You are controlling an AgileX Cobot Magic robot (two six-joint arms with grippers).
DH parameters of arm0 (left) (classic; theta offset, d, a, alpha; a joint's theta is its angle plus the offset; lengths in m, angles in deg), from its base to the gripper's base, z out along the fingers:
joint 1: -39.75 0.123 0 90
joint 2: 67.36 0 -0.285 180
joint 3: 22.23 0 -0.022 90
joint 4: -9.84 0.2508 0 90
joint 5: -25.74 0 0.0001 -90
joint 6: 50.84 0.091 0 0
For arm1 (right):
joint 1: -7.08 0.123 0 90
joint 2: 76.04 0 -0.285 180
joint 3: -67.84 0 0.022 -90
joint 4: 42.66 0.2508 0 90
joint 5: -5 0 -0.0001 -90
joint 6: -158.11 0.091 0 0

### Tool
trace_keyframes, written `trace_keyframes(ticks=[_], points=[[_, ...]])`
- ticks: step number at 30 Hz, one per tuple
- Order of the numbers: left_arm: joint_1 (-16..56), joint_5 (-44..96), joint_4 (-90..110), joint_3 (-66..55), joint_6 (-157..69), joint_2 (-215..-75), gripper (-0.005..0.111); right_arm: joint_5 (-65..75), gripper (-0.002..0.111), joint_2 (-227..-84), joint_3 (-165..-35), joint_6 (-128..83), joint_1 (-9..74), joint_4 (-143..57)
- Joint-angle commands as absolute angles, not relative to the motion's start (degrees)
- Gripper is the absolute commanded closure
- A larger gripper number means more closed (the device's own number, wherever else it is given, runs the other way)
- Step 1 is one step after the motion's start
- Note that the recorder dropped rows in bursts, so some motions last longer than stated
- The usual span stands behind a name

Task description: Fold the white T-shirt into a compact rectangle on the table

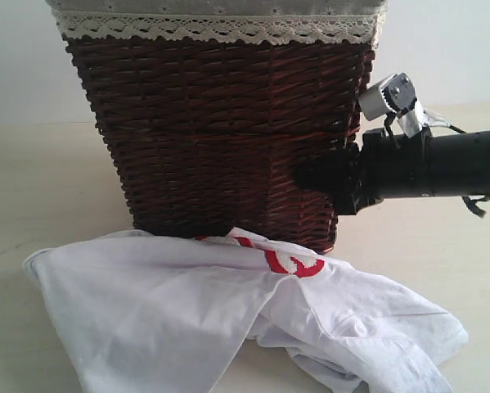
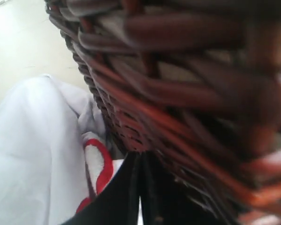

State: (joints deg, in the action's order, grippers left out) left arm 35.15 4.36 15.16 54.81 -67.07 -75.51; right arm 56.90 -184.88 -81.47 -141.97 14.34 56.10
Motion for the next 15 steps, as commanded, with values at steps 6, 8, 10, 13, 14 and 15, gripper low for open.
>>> trace_keyframes(ticks=[6,8,10,13,14,15], points=[[35.1,4.6,15.1,55.0,-67.1,-75.1,0.105,54.1,0.107,-190.8,-94.5,-142.6,14.4,57.3],[35.1,4.6,15.1,55.0,-67.1,-75.1,0.105,52.4,0.107,-192.1,-96.7,-142.6,14.4,57.3],[35.1,4.6,15.1,55.0,-67.1,-75.1,0.105,51.2,0.107,-193.4,-98.7,-142.6,14.8,57.3],[35.1,4.6,15.1,55.0,-67.1,-75.1,0.105,47.6,0.107,-195.5,-101.7,-142.6,16.3,57.3],[35.1,4.6,15.1,55.0,-67.1,-75.1,0.105,46.6,0.107,-196.3,-102.8,-142.6,16.9,57.3],[35.1,4.6,15.1,55.0,-67.1,-75.1,0.105,46.0,0.107,-196.8,-103.5,-142.2,17.5,57.3]])
